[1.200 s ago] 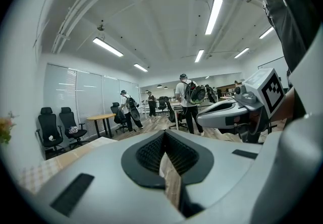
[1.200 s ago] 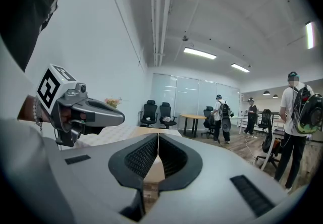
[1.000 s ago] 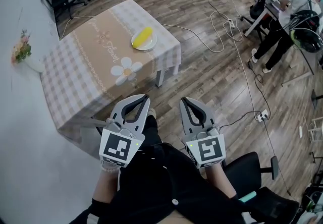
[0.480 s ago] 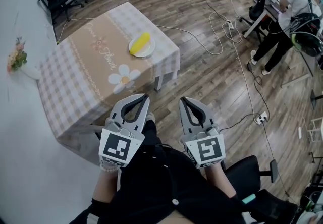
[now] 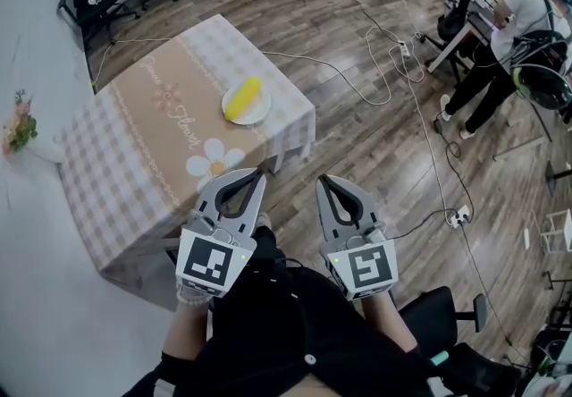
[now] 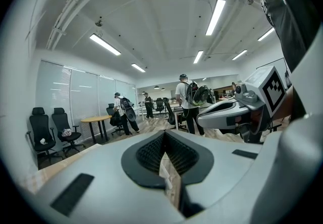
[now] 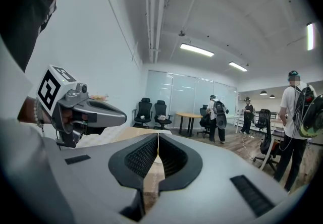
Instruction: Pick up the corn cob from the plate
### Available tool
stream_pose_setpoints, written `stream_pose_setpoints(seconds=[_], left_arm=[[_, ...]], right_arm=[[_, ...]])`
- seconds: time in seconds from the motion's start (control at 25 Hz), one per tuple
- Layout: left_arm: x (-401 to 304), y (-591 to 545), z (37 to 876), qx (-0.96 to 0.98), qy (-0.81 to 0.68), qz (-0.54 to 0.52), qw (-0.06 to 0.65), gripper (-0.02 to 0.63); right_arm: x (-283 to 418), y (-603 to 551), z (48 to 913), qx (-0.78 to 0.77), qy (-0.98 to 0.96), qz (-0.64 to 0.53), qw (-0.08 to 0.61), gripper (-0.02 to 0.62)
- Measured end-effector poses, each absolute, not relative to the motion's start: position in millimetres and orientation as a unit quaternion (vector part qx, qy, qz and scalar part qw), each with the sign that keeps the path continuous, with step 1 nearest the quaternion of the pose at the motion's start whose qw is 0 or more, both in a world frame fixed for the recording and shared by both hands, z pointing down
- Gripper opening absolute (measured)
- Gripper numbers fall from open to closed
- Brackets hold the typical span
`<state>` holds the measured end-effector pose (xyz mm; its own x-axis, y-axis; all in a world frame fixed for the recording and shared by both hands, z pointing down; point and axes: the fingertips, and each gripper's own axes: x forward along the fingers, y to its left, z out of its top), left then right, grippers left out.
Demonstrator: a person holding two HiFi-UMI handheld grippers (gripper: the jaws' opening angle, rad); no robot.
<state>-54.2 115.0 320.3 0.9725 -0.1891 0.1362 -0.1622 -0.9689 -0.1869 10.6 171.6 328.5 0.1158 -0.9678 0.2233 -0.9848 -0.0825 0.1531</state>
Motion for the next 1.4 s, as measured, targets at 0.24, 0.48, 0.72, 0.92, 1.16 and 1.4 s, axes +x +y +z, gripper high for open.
stream_pose_setpoints(seconds=[0.24,0.48,0.72,0.92,1.16,1.4], left_arm=[[-23.0,72.7,321.9,-0.990,0.090,-0.082,0.071,0.012],[5.0,31.4,317.0,-0.990,0.078,-0.070,0.090,0.012],[24.8,-11.3,317.3,-0.991,0.088,-0.075,0.074,0.012],[36.9,-44.8,314.9,-0.990,0.090,-0.065,0.089,0.012],[41.7,-77.6,318.0,-0.988,0.114,-0.073,0.077,0.012],[35.4,-105.2,328.6,-0.985,0.128,-0.083,0.077,0.012]], right_arm=[[44.1,127.6,326.3,0.743,-0.657,0.026,0.126,0.041],[65.8,87.9,322.3,0.740,-0.658,0.029,0.135,0.041],[87.3,46.7,321.3,0.743,-0.655,0.027,0.137,0.041],[98.0,13.8,319.1,0.735,-0.664,0.018,0.136,0.041],[109.5,-22.3,321.6,0.734,-0.666,0.017,0.132,0.041],[100.7,-48.8,329.6,0.717,-0.683,0.022,0.138,0.041]])
